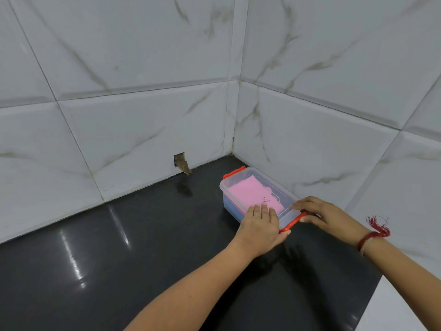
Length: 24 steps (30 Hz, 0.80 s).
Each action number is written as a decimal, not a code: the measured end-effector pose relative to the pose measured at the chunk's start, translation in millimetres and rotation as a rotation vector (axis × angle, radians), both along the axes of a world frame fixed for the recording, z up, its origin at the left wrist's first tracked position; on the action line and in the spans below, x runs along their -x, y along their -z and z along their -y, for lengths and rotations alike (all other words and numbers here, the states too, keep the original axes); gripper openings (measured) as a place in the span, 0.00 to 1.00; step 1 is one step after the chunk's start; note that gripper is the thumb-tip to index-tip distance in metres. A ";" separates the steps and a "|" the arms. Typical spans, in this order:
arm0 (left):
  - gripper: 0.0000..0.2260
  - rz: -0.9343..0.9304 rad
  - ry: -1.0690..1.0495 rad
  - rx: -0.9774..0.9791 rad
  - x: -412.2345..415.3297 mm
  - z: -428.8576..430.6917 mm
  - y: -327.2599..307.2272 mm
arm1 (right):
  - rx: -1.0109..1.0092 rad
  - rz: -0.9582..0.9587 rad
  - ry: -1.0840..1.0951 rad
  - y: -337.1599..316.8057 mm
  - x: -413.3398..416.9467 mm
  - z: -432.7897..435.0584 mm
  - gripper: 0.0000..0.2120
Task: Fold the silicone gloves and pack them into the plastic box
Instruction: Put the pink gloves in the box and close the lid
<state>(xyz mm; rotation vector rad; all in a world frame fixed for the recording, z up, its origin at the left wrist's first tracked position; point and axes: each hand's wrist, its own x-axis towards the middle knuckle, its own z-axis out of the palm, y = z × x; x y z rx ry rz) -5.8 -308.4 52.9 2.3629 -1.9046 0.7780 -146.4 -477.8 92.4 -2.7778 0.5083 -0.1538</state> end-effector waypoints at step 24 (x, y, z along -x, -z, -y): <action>0.35 -0.912 -0.174 0.341 -64.2 -38.3 1.9 | 0.116 -0.016 0.313 -9.0 -82.1 -65.7 0.35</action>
